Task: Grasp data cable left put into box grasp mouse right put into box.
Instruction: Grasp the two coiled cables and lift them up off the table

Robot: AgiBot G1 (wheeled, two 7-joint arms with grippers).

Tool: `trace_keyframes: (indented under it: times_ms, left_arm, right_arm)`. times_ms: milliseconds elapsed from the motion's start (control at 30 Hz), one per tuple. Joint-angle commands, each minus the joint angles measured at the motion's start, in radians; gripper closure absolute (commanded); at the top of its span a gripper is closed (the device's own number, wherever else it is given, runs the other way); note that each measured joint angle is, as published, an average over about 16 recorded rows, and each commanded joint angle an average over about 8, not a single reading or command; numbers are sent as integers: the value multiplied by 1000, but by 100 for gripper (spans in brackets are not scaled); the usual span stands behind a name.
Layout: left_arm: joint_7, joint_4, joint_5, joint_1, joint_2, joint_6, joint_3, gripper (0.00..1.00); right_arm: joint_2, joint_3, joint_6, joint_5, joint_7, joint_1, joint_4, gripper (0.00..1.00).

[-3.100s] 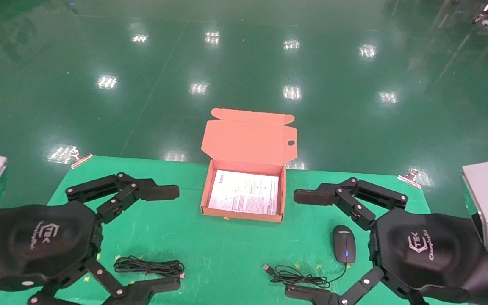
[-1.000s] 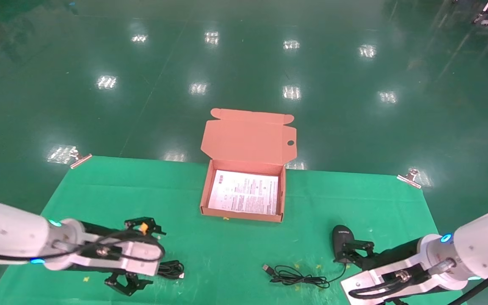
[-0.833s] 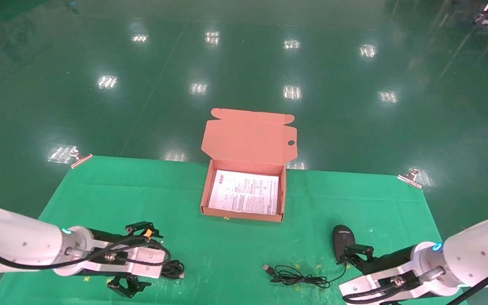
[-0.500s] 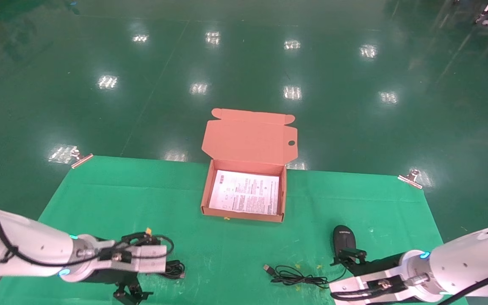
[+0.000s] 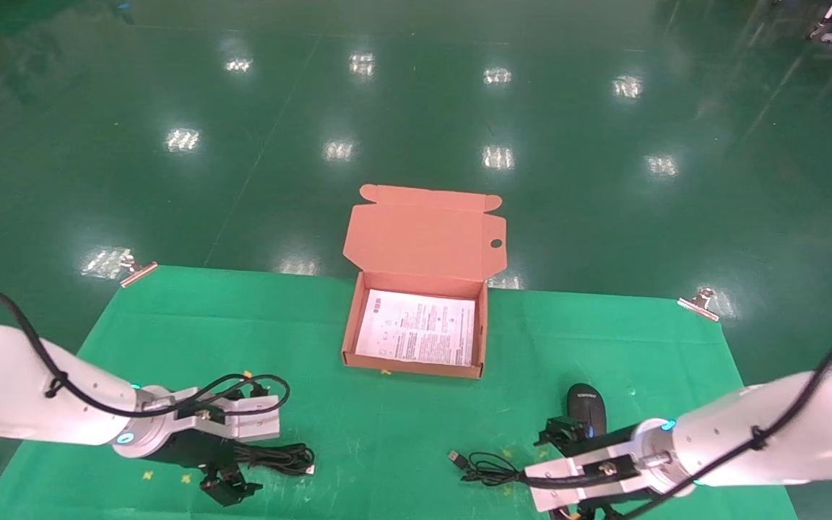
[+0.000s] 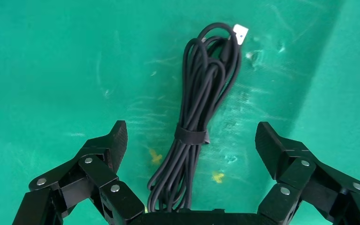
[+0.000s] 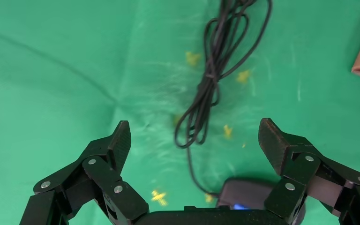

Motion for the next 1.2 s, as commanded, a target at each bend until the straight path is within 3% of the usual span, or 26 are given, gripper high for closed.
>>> trace_keyframes:
  times_ms: [33, 67, 133, 300, 333, 400, 1200]
  left_arm:
    - [21, 42, 0, -9, 13, -12, 1, 0]
    - [30, 56, -1, -12, 17, -16, 1, 0]
    - [46, 83, 0, -19, 24, -24, 2, 10]
    - [72, 138, 5, -29, 38, -37, 5, 72]
    - [75, 146, 6, -30, 40, -39, 6, 85]
    - [78, 158, 7, -31, 44, -42, 7, 100]
    - [75, 141, 7, -30, 39, -38, 7, 100]
  right_arm:
    - [-22, -4, 13, -3, -22, 4, -44, 1]
    - [-31, -3, 21, -2, -31, 6, -65, 8]
    - [-47, -1, 35, 3, -49, 9, -103, 33]
    - [-70, 5, 57, 17, -83, 14, -170, 94]
    - [-72, 6, 59, 20, -88, 15, -178, 100]
    - [-76, 6, 61, 22, -93, 16, -188, 100]
    - [-70, 6, 57, 21, -86, 15, -172, 100]
